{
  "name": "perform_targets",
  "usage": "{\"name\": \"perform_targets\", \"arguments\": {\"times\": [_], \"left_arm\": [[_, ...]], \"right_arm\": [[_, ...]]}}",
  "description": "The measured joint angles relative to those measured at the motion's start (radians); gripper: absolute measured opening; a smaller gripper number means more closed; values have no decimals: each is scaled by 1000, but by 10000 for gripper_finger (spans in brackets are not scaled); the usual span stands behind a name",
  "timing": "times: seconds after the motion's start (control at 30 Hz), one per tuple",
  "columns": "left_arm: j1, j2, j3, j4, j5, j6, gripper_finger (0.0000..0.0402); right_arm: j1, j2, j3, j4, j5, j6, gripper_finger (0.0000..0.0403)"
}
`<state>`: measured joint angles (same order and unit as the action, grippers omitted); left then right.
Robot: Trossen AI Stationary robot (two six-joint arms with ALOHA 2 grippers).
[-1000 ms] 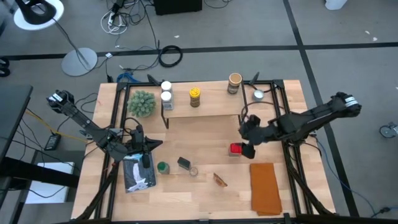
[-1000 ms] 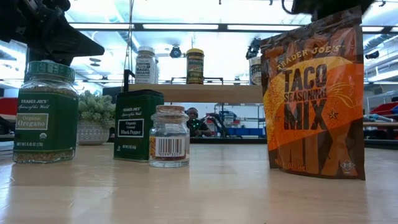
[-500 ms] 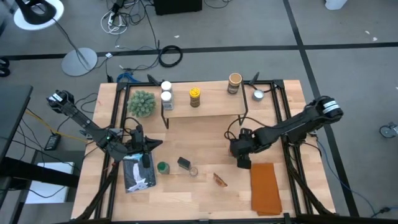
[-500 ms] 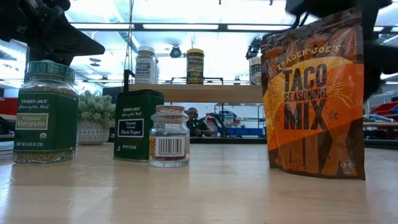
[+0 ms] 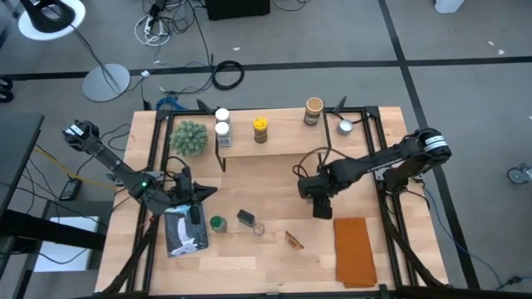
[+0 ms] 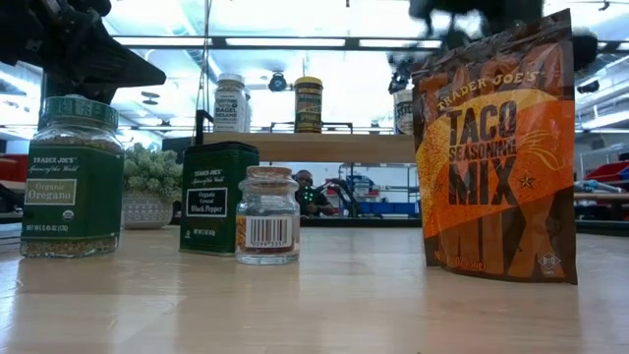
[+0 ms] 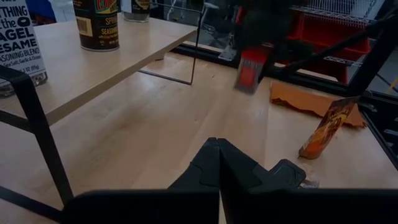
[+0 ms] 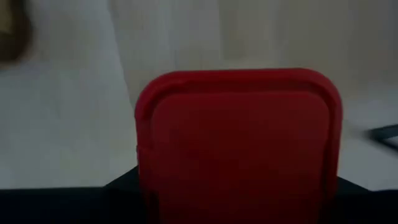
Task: Shelf spices
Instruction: Put the red seasoning can on the shelf
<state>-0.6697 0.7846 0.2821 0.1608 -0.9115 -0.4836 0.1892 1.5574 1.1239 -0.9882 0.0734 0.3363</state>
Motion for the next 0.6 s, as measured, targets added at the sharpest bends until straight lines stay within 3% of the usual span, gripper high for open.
{"name": "perform_targets", "arguments": {"times": [0.27, 0.6], "left_arm": [[0, 0, 0, 2, 0, 5, 1], [0, 0, 0, 2, 0, 6, 1]], "right_arm": [[-125, 18, 396, -265, 120, -234, 191], [-403, 159, 631, -248, 84, -574, 191]]}}
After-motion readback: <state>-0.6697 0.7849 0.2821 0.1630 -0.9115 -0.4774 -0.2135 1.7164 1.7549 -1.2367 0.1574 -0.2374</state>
